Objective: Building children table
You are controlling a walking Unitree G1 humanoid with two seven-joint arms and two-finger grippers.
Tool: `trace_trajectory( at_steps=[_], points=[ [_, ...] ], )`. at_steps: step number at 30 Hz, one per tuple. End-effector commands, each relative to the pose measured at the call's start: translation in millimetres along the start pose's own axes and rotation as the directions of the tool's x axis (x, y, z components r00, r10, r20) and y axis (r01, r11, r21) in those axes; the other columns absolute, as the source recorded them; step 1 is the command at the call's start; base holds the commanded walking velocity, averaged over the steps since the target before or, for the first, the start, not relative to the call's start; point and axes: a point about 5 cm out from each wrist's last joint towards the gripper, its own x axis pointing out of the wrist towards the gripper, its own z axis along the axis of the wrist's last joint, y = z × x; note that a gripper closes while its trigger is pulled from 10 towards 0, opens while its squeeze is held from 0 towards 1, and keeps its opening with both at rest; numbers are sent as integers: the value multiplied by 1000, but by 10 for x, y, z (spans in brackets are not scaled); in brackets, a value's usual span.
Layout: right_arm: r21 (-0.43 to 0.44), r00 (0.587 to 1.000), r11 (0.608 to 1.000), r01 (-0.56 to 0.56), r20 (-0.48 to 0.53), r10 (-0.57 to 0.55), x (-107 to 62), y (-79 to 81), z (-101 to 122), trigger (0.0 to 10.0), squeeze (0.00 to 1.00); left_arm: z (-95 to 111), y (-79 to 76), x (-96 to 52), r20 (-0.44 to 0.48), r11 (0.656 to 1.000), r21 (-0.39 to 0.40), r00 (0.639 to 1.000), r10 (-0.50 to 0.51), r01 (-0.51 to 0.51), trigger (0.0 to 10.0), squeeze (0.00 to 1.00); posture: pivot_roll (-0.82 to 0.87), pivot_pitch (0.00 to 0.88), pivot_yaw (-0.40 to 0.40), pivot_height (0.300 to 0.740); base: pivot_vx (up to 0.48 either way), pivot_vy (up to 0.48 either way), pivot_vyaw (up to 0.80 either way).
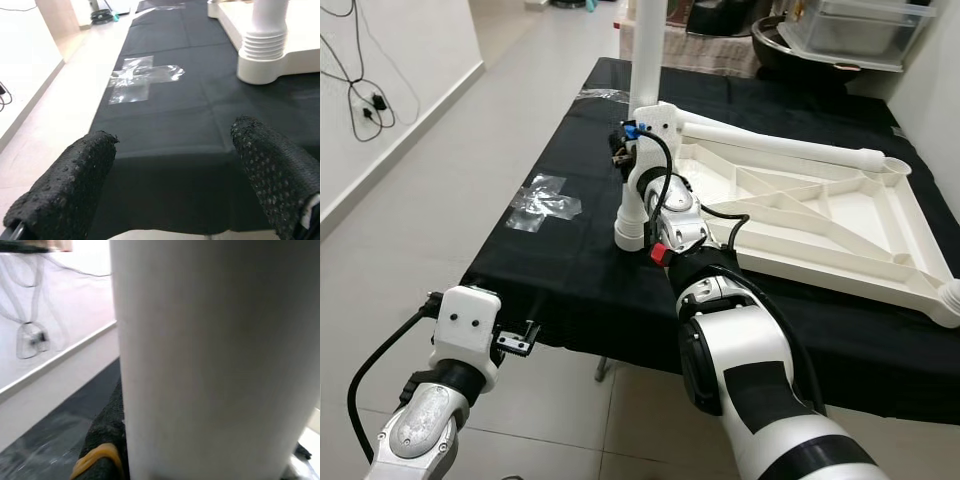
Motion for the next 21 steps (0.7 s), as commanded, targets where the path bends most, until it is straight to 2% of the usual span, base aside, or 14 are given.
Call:
trace_trajectory(
  at_steps=[1, 3, 5, 6, 8, 9, 10, 14, 15, 16, 18, 20, 21],
  points=[
    [-57, 977, 989, 135, -161, -142, -95, -221, -381, 10000, 0, -34, 6, 1, -10, 1000, 10, 1000, -1, 1, 10000, 0, 96, 170, -77, 740, 0, 0, 0],
    [-57, 977, 989, 135, -161, -142, -95, -221, -381, 10000, 0, -34, 6, 1, -10, 1000, 10, 1000, -1, 1, 10000, 0, 96, 170, -77, 740, 0, 0, 0],
    [-54, 955, 968, 244, -162, -250, -116, -284, -400, 10000, 0, -40, 10, 4, -10, 1000, 15, 1000, -1, 2, 10000, 0, 96, 170, -77, 740, 0, 0, 0],
    [-54, 955, 968, 244, -162, -250, -116, -284, -400, 10000, 0, -40, 10, 4, -10, 1000, 15, 1000, -1, 2, 10000, 0, 96, 170, -77, 740, 0, 0, 0],
    [-41, 919, 935, 352, -173, -353, -140, -325, -423, 10000, 0, -44, 18, 5, -11, 1000, 17, 1000, -1, 1, 10000, 0, 98, 174, -76, 740, 0, 0, 0],
    [-41, 919, 935, 352, -173, -353, -140, -325, -423, 10000, 0, -44, 18, 5, -11, 1000, 17, 1000, -1, 1, 10000, 0, 98, 174, -76, 740, 0, 0, 0],
    [-39, 898, 916, 400, -180, -400, -152, -334, -432, 10000, 0, -45, 18, 6, -10, 1000, 16, 1000, -1, 1, 10000, 0, 98, 174, -76, 740, 0, 0, 0],
    [-37, 885, 903, 428, -185, -427, -160, -337, -437, 10000, 0, -45, 18, 7, -10, 1000, 15, 1000, -1, 2, 10000, 0, 98, 174, -76, 740, 0, 0, 0],
    [-29, 855, 873, 488, -189, -484, -174, -345, -435, 10000, 0, -43, 14, 11, -8, 1000, 16, 1000, -3, 4, 10000, 0, 99, 174, -75, 740, 0, 0, 0],
    [-29, 855, 873, 488, -189, -484, -174, -345, -435, 10000, 0, -43, 14, 11, -8, 1000, 16, 1000, -3, 4, 10000, 0, 99, 174, -75, 740, 0, 0, 0],
    [-15, 798, 815, 579, -193, -571, -199, -359, -425, 10000, 0, -42, 15, 16, -7, 1000, 19, 1000, -5, 5, 10000, 0, 100, 177, -75, 740, 0, 0, 0],
    [-15, 798, 815, 579, -193, -571, -199, -359, -425, 10000, 0, -42, 15, 16, -7, 1000, 19, 1000, -5, 5, 10000, 0, 100, 177, -75, 740, 0, 0, 0],
    [5, 769, 781, 624, -181, -613, -211, -363, -402, 10000, 0, -45, 19, 18, -8, 1000, 20, 1000, -4, 4, 10000, 0, 98, 176, -75, 740, 0, 0, 0]
  ],
)
